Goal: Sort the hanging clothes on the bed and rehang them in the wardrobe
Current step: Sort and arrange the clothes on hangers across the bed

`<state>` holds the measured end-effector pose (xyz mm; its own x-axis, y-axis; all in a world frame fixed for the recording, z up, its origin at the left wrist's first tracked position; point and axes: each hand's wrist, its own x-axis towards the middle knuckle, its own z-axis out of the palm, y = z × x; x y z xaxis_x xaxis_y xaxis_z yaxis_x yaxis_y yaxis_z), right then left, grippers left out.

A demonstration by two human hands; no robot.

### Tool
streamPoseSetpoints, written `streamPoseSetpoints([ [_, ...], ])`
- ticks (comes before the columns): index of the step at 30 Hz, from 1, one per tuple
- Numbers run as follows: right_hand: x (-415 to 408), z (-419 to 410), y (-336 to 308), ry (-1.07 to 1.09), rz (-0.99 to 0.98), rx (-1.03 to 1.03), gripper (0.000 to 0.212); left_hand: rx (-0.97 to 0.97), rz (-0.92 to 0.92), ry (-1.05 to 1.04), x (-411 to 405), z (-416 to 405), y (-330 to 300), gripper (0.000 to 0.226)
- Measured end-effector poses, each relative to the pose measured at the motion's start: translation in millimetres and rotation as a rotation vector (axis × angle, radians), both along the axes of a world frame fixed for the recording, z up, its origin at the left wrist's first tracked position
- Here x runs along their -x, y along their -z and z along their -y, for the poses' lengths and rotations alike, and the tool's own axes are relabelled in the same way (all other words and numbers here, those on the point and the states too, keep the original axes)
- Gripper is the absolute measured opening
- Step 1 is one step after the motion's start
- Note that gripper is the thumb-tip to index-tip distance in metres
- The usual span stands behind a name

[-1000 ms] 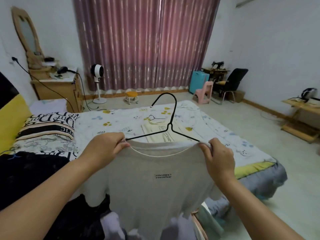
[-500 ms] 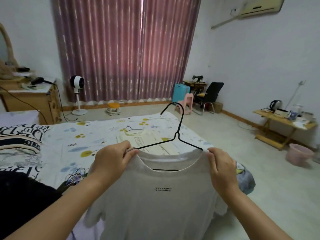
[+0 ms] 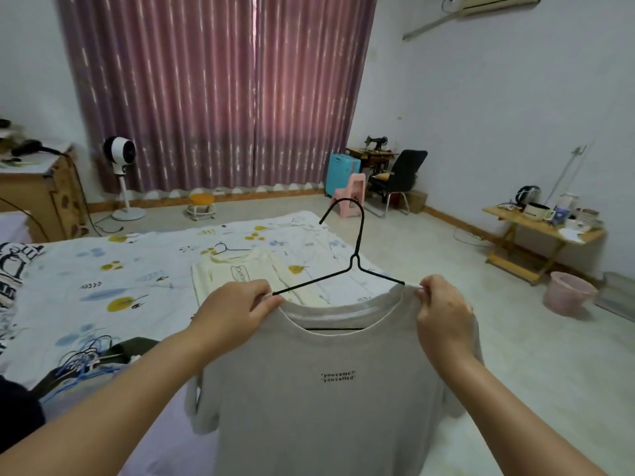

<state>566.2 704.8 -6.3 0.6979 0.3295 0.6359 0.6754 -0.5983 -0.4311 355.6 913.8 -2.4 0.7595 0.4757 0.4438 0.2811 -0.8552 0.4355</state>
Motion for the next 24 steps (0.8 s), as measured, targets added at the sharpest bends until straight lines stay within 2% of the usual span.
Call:
streamPoseSetpoints([
  [4,-52.0,-12.6,1.4,0.008,-0.001,-0.038,0.010,0.075,-0.126,0.052,-50.3,-25.5,-8.6,0.028],
  [7,-94.0,-24.3,-2.5,0.009,-0.025,-0.088,0.010,0.042,-0.154,0.079,-94.0,-49.6,-11.0,0.024],
  [12,-165.8,-41.4,-5.5,0.051,-0.005,-0.063,0.010,0.022,-0.122,0.106,-170.4,-76.5,-7.6,0.015],
  [24,-326.3,-59.2,-11.3,0.037,-0.042,-0.039,0.012,-0.019,-0.109,0.073,-335.2,-93.1,-10.1,0.017],
])
